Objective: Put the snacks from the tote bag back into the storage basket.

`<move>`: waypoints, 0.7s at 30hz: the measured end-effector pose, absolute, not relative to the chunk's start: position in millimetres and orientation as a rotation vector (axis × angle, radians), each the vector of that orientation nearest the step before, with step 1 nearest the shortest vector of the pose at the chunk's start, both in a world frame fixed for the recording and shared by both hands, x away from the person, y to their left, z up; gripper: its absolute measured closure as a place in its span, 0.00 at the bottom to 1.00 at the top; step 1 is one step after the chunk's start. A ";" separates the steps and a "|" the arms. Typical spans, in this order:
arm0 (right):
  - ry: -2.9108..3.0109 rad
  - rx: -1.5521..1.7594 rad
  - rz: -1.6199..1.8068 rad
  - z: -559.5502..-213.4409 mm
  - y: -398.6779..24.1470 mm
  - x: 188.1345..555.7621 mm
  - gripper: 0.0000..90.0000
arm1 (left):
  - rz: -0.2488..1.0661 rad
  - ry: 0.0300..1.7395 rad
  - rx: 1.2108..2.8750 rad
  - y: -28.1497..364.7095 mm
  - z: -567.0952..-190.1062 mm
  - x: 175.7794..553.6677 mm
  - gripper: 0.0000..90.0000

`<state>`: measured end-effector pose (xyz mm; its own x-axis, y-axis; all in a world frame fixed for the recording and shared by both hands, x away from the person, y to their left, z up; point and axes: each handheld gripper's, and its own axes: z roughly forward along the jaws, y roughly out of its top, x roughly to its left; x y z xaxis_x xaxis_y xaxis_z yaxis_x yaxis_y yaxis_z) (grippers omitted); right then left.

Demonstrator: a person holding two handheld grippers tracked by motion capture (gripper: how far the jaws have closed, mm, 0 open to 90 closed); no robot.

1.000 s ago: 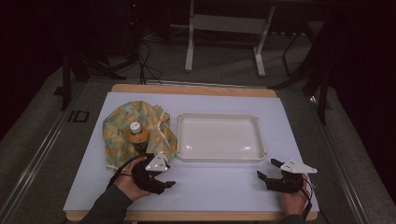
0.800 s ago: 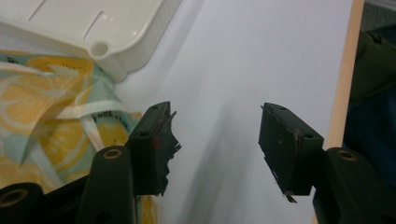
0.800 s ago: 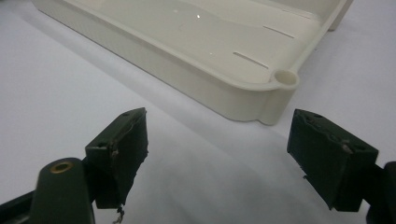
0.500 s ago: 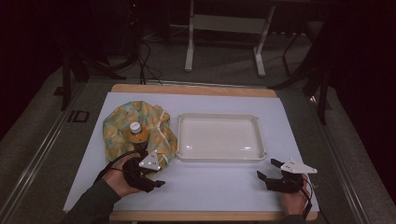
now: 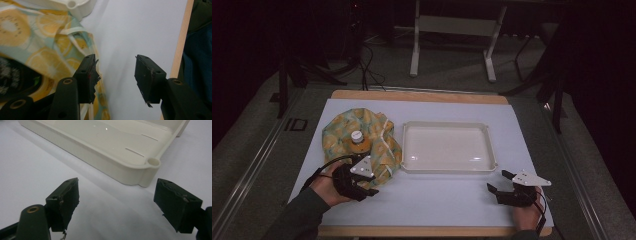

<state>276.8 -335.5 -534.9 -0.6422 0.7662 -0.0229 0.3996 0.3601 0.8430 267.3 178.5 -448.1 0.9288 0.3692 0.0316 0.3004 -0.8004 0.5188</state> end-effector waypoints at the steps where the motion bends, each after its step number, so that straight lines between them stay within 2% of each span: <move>1: 2.212 1.014 1.199 -534.9 -335.5 276.8 0.22 | 0.178 0.484 2.561 180.2 -447.0 267.3 0.58; 21: 2.221 1.005 1.194 -534.9 -335.0 276.7 0.22 | 0.186 0.516 2.667 193.5 -430.3 274.4 0.59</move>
<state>276.7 -335.0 -534.9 -0.6483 0.7609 -0.0275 0.3969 0.3685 0.8406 274.4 193.5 -430.3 0.9225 0.3828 0.0507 0.3273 -0.8448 0.4232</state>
